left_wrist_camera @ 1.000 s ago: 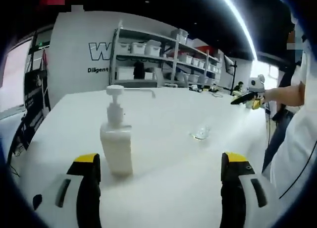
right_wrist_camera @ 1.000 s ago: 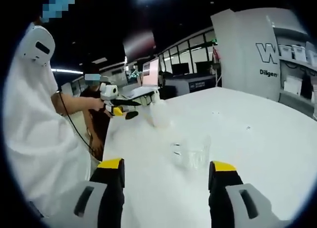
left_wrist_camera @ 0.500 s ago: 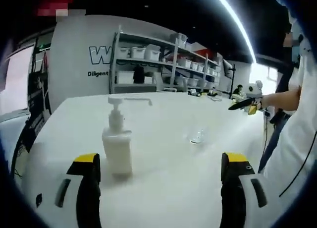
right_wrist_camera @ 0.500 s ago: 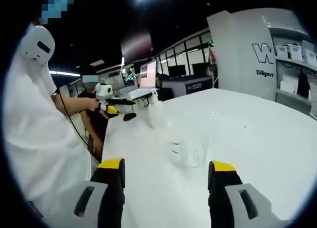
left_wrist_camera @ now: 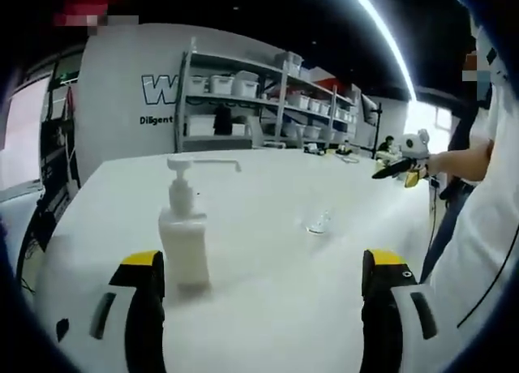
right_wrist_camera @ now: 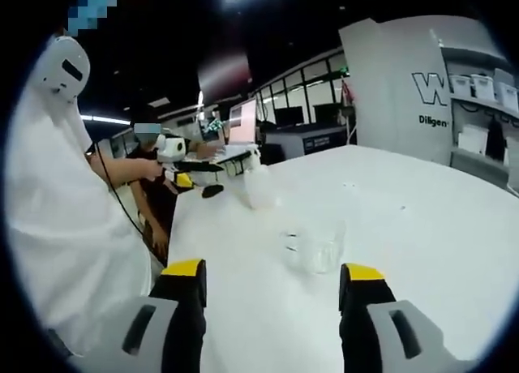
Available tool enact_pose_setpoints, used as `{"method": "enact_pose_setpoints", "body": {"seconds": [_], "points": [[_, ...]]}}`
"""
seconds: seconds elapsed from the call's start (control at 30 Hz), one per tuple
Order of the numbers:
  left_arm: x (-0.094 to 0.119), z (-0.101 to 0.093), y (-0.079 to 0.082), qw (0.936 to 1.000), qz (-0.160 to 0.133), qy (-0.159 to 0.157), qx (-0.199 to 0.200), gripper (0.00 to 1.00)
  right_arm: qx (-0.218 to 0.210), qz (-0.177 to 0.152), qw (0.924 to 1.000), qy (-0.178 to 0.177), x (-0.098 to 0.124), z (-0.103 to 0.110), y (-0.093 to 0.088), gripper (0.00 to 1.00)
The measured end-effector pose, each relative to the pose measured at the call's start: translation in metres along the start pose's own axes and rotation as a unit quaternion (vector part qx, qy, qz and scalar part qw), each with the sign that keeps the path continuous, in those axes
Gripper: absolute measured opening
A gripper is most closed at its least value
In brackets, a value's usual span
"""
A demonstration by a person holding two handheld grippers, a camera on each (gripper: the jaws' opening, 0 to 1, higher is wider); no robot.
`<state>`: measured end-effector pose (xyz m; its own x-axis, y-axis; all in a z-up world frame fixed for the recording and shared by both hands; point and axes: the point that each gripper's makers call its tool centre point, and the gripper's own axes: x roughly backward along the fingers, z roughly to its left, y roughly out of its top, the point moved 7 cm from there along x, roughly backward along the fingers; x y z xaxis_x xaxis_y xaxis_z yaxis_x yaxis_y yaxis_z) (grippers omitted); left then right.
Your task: Hold the bottle steady, press the pump all the way down and release, and repeat the specified number of times to dispense into the cup
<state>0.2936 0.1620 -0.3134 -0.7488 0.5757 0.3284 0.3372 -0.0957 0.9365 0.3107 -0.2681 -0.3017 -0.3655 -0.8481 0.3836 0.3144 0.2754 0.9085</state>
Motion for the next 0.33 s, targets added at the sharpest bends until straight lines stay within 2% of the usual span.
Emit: {"method": "enact_pose_setpoints", "body": {"seconds": [0.13,0.17,0.23,0.27,0.33], "points": [[0.0024,-0.001,0.0,1.0,0.005,0.0,0.0,0.99,0.003,0.001,1.0,-0.006,-0.0009,0.0005,0.0013,0.65],[0.0029,-0.0009,0.0001,1.0,0.005,0.0,0.003,0.99,-0.007,-0.002,1.0,0.0,-0.0012,0.002,0.0019,0.64],[0.0046,-0.0026,0.0006,1.0,0.0,-0.002,0.002,0.99,0.006,0.001,1.0,-0.004,-0.0013,0.0019,0.002,0.64],[0.0046,-0.0032,0.0004,1.0,0.002,-0.004,0.004,0.99,-0.012,-0.002,0.9999,0.001,-0.0014,0.0044,0.0023,0.64],[0.0059,-0.0028,0.0007,1.0,-0.002,-0.004,0.002,0.99,0.004,0.0,1.0,-0.007,-0.0003,0.0028,0.0024,0.64]]}}
